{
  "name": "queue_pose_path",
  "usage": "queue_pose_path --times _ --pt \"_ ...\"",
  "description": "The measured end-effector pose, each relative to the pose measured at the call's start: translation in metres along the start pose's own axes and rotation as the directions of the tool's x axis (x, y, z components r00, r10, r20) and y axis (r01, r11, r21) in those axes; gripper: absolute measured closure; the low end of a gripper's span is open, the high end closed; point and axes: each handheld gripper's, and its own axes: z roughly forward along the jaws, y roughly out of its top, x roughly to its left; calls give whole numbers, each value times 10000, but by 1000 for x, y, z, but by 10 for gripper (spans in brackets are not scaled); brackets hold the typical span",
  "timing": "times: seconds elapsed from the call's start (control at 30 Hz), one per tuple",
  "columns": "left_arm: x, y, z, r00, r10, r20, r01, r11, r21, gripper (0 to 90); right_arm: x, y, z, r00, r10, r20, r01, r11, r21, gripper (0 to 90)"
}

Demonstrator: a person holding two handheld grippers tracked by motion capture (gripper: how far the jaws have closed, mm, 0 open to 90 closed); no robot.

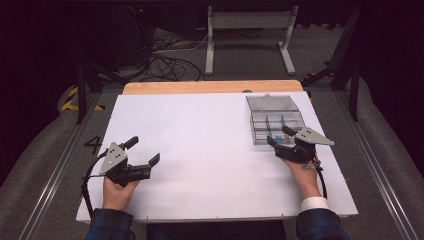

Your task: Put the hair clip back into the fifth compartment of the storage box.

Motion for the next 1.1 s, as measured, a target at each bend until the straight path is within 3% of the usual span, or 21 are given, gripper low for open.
queue_pose_path --times 0.4,1.1 --pt "0 -1 -2 10000 -18 -6 18 10000 -6 64 6 4 -11 9998 -22 -181 11 9983 -584 164" --pt "1 -1 -6 9999 -55 -144 53 9999 -150 54 9 7 -29 9988 87 -491 -139 9944 -1047 39"
